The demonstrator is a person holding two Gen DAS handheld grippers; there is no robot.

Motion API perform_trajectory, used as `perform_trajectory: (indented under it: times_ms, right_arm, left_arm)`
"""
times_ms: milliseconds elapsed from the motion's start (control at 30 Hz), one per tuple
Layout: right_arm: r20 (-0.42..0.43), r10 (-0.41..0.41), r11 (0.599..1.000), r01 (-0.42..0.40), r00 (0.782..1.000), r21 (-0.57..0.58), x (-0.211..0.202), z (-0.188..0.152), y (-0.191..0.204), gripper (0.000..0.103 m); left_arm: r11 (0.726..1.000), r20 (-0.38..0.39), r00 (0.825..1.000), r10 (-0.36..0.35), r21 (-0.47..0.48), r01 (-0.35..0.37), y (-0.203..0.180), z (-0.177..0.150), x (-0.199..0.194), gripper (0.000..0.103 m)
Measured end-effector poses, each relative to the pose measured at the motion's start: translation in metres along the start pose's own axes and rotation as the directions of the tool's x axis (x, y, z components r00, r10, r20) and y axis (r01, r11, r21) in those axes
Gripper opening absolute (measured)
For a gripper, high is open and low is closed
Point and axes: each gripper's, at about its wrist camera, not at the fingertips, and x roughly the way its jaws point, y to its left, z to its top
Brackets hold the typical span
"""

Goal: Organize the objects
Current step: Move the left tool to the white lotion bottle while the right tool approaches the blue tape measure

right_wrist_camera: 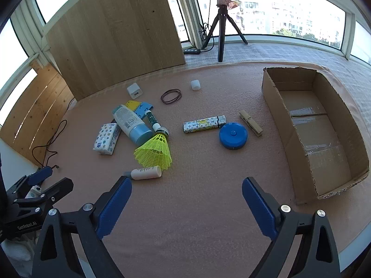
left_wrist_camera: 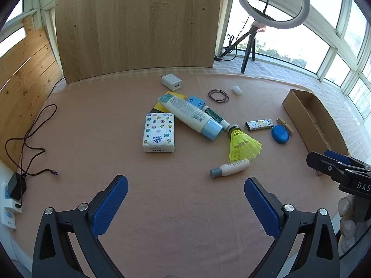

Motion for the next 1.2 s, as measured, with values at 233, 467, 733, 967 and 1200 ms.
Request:
perform_trajectory:
  times_ms: [233, 467, 733, 967, 1200]
  right_arm:
    - [-0.029, -0.006, 0.999, 0.007, 1.0, 0.034, 0.015, 0.009, -0.02, 0.081]
    - [-0.055, -0.014, 0.998, 0.018, 0.998, 0.064, 0.035, 0.028, -0.039, 0.075]
    - [-0.059, -0.012, 0.996, 0.017, 0.998, 0.086, 0.041, 0.037, -0.049, 0.075]
    - [-0.065, -0.019, 0.995, 0.025, 0.998, 0.092, 0.042, 0.04, -0.053, 0.075]
    - [-0.076, -0.022, 0.995, 0.029, 0.997, 0.093, 0.047, 0.041, -0.057, 0.075]
  left_arm:
    - [1.0, -0.037, 0.999, -0.024, 0.019, 0.025, -0.005, 0.003, 0.025, 0.102]
    - [0.996, -0.082, 0.995, -0.064, 0.064, 0.069, -0.018, 0.004, 0.051, 0.102]
    - [0.978, -0.131, 0.983, -0.132, 0.144, 0.151, -0.042, 0.012, 0.088, 0.098]
    - [0.966, -0.177, 0.972, -0.155, 0.177, 0.187, -0.053, 0.012, 0.12, 0.091]
    - [0.95, -0.234, 0.947, -0.22, 0.169, 0.262, -0.058, 0.006, 0.129, 0.071]
